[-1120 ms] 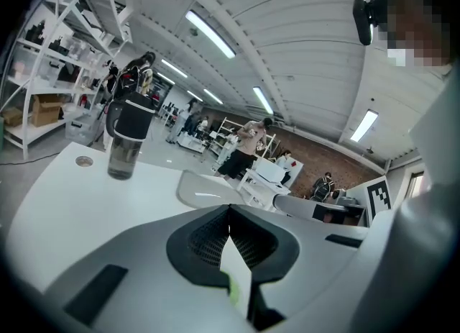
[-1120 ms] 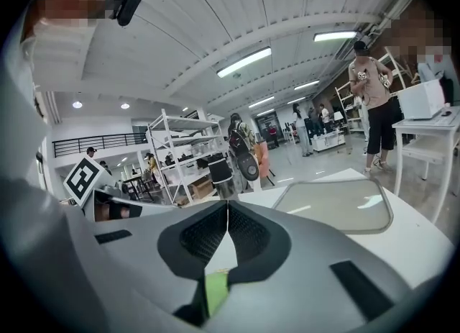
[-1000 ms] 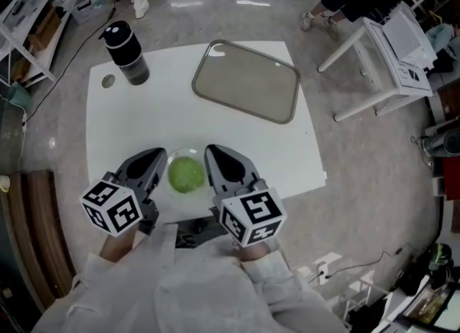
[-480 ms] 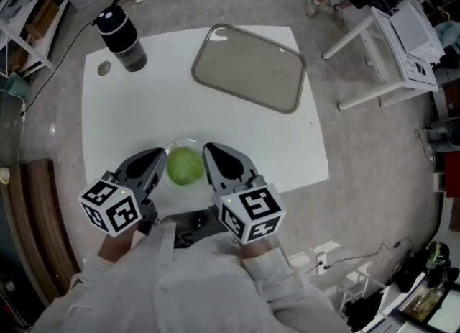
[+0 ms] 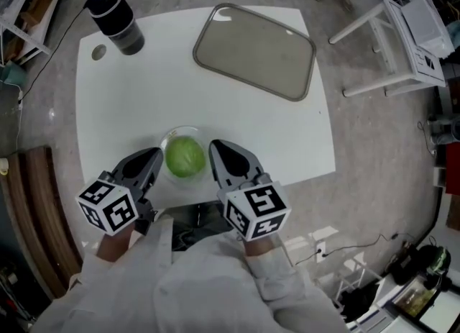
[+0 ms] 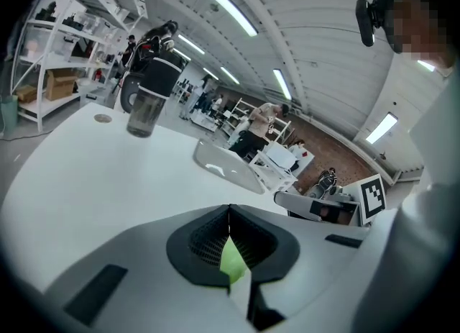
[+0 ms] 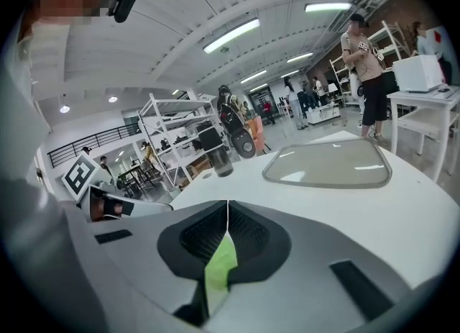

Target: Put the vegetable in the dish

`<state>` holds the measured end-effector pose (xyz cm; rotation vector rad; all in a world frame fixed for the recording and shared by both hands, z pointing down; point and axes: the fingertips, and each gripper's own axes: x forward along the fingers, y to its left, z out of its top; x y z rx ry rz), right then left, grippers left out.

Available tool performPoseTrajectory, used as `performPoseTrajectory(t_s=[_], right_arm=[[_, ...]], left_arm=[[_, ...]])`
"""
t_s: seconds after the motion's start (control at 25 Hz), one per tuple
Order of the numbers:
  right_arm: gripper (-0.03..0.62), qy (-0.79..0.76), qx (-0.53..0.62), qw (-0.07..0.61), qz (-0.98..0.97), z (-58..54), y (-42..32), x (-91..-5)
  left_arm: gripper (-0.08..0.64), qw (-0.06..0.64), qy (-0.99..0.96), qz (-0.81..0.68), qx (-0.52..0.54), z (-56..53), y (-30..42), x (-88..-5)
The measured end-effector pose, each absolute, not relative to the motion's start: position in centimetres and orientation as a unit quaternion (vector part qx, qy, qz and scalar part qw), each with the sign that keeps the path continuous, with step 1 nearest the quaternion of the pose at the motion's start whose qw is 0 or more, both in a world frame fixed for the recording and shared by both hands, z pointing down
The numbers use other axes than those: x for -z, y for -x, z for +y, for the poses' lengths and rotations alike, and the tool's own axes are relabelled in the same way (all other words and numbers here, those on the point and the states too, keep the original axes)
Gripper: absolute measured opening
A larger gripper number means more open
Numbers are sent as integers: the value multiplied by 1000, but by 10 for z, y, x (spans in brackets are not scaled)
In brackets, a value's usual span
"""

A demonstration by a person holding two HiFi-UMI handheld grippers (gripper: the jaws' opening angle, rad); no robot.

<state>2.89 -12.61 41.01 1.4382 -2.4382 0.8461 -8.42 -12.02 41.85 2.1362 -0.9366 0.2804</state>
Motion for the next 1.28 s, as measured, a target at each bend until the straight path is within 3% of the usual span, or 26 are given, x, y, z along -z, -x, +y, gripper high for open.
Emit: performPoseTrajectory(t_s=[1.28], right_arm=[[15,-451,-397,163,-782,-99,-22,-502]], left_arm=[[9,461,-781,-394,-152,-93,108,-502]])
